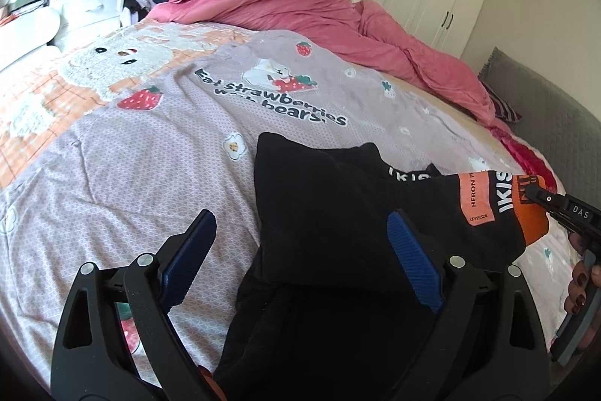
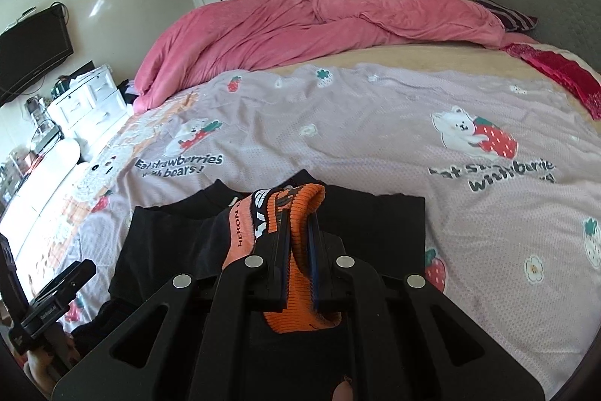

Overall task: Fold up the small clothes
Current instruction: 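Straighten the cuff along the shirt body and open the right gripper, then move both open grippers back along the shirt toward its hem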

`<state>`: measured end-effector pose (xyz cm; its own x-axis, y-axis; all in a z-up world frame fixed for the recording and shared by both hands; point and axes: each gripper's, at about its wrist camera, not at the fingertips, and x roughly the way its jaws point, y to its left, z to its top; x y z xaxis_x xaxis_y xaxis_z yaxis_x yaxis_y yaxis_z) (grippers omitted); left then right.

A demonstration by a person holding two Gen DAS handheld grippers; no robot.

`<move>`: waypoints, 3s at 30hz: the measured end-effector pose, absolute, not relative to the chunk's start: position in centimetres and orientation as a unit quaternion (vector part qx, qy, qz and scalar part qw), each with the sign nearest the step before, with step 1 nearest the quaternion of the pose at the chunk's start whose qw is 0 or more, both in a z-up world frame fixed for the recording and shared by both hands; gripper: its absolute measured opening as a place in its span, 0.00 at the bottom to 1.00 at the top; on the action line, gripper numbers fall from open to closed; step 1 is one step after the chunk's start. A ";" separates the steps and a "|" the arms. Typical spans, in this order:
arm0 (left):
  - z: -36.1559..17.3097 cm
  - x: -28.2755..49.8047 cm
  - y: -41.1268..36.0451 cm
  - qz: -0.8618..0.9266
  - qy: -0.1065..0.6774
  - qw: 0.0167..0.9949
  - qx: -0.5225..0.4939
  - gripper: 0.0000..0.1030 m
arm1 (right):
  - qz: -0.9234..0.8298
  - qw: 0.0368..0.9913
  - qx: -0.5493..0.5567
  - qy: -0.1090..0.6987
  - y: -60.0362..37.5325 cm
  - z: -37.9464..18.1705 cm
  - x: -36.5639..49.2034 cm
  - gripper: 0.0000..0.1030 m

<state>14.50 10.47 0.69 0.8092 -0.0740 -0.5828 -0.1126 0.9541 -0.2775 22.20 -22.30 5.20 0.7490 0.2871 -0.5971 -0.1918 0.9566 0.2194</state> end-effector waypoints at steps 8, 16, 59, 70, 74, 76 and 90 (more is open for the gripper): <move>0.4 15.4 9.4 0.008 0.321 0.938 -0.132 0.83 | 0.117 0.932 0.074 0.334 -23.0 4.4 22.2 0.07; 0.4 16.5 8.7 0.000 0.328 0.937 -0.123 0.83 | 0.104 0.931 0.069 0.344 -23.3 3.6 22.3 0.07; -3.8 20.0 7.2 -0.048 0.426 0.898 -0.102 0.56 | 0.103 0.889 -0.059 0.442 -18.3 -3.0 22.9 0.48; -3.7 19.5 7.2 -0.049 0.424 0.899 -0.101 0.56 | 0.095 0.894 -0.007 0.438 -19.7 -3.0 22.1 0.58; -3.6 19.2 7.1 -0.049 0.423 0.899 -0.098 0.56 | 0.111 0.898 0.007 0.427 -19.4 -2.1 21.3 0.60; -3.5 19.1 7.0 -0.048 0.423 0.900 -0.095 0.56 | 0.119 0.898 0.009 0.424 -19.0 -1.8 20.9 0.60; -3.5 17.7 6.9 -0.046 0.422 0.901 -0.087 0.57 | 0.099 0.890 -0.026 0.445 -18.5 -3.7 20.7 0.67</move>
